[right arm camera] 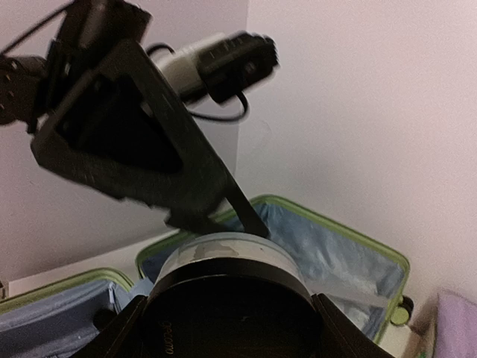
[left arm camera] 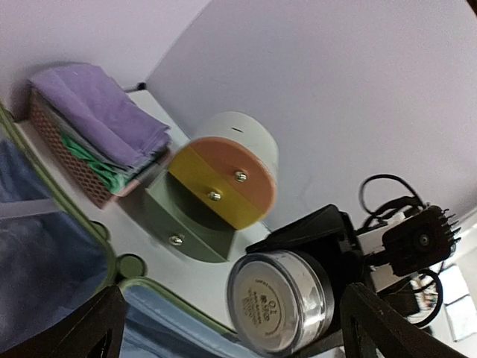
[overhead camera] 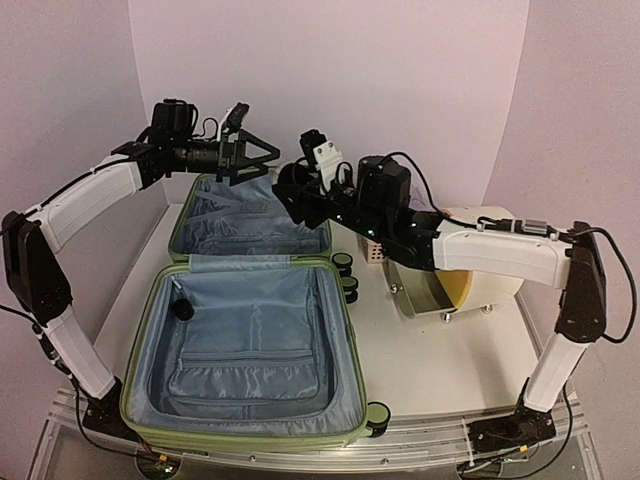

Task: Open, take out, and arrange the luggage

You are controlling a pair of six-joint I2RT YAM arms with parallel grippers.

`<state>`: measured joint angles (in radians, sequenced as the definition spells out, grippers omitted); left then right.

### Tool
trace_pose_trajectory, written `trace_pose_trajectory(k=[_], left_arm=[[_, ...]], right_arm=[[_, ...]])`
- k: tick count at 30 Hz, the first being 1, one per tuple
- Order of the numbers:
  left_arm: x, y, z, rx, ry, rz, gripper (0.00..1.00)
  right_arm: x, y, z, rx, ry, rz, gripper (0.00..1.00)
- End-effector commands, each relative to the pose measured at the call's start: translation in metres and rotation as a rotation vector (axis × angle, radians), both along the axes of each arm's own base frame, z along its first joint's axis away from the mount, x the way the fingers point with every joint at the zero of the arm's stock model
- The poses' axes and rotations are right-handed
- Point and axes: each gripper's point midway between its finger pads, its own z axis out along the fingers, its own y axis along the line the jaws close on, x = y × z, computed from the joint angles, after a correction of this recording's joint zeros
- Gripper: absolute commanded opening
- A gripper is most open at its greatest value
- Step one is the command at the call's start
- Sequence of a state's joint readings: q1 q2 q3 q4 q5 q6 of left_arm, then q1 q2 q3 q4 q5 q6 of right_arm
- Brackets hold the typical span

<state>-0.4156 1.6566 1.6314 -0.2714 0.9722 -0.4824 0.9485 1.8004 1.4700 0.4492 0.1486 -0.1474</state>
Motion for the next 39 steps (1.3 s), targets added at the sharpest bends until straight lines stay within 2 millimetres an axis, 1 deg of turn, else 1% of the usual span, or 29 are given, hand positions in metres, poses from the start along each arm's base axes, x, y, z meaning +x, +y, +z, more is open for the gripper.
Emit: trace_pose_trajectory(k=[1,2,3,4,5,6,7,8,10,12,13,14,15,16,17,21,24,27,30,33,34,35,37,39], left_arm=[[0.028,0.031,0.01,0.195,-0.212,0.199,1.0],[0.028,0.033,0.01,0.205,-0.22,0.204,1.0],[0.025,0.035,0.004,0.216,-0.218,0.202,1.0],[0.022,0.036,-0.004,0.226,-0.208,0.199,1.0],[0.02,0.037,-0.01,0.232,-0.197,0.203,1.0],[0.02,0.038,-0.015,0.239,-0.189,0.207,1.0],[0.02,0.04,-0.023,0.251,-0.175,0.213,1.0],[0.02,0.04,-0.025,0.254,-0.171,0.216,1.0],[0.019,0.04,-0.029,0.253,-0.167,0.209,1.0],[0.018,0.04,-0.028,0.247,-0.173,0.205,1.0],[0.018,0.039,-0.028,0.246,-0.174,0.203,1.0],[0.017,0.039,-0.028,0.244,-0.174,0.2,1.0],[0.016,0.039,-0.028,0.243,-0.175,0.199,1.0],[0.015,0.039,-0.029,0.242,-0.174,0.197,1.0],[0.014,0.039,-0.027,0.238,-0.178,0.194,1.0],[0.011,0.039,-0.027,0.231,-0.177,0.185,1.0],[0.008,0.038,-0.025,0.223,-0.18,0.176,1.0],[0.007,0.038,-0.024,0.22,-0.183,0.172,1.0],[0.007,0.038,-0.025,0.221,-0.18,0.171,1.0],[0.008,0.038,-0.025,0.218,-0.184,0.17,1.0],[0.008,0.038,-0.024,0.217,-0.185,0.171,1.0],[0.008,0.037,-0.024,0.217,-0.188,0.171,1.0],[0.008,0.037,-0.022,0.215,-0.193,0.169,1.0],[0.008,0.038,-0.023,0.22,-0.198,0.17,1.0]], right_arm=[[0.012,-0.072,-0.045,-0.139,0.277,-0.216,0.24],[0.013,-0.082,-0.055,-0.144,0.324,-0.241,0.24],[0.015,-0.104,-0.073,-0.14,0.429,-0.292,0.23],[0.02,-0.133,-0.094,-0.146,0.547,-0.367,0.22],[0.02,-0.158,-0.112,-0.176,0.631,-0.435,0.22],[0.024,-0.17,-0.115,-0.168,0.655,-0.473,0.22],[0.023,-0.193,-0.127,-0.204,0.705,-0.545,0.23],[0.022,-0.201,-0.13,-0.222,0.721,-0.573,0.23],[0.019,-0.228,-0.146,-0.323,0.782,-0.656,0.25],[0.017,-0.242,-0.16,-0.42,0.822,-0.703,0.25],[0.018,-0.244,-0.165,-0.454,0.836,-0.715,0.25],[0.015,-0.253,-0.175,-0.512,0.872,-0.733,0.24],[0.016,-0.255,-0.181,-0.542,0.892,-0.74,0.23],[0.014,-0.259,-0.187,-0.575,0.914,-0.745,0.23],[0.013,-0.262,-0.197,-0.618,0.947,-0.752,0.22],[0.018,-0.266,-0.213,-0.653,0.981,-0.773,0.23],[0.022,-0.274,-0.226,-0.678,1.008,-0.821,0.23],[0.024,-0.282,-0.232,-0.663,1.032,-0.863,0.24],[0.026,-0.281,-0.24,-0.646,1.062,-0.854,0.29],[0.028,-0.277,-0.253,-0.654,1.087,-0.837,0.38],[0.029,-0.276,-0.254,-0.655,1.087,-0.836,0.39],[0.031,-0.275,-0.255,-0.654,1.085,-0.834,0.44],[0.034,-0.275,-0.258,-0.653,1.087,-0.839,0.51],[0.035,-0.275,-0.259,-0.654,1.09,-0.843,0.6]])
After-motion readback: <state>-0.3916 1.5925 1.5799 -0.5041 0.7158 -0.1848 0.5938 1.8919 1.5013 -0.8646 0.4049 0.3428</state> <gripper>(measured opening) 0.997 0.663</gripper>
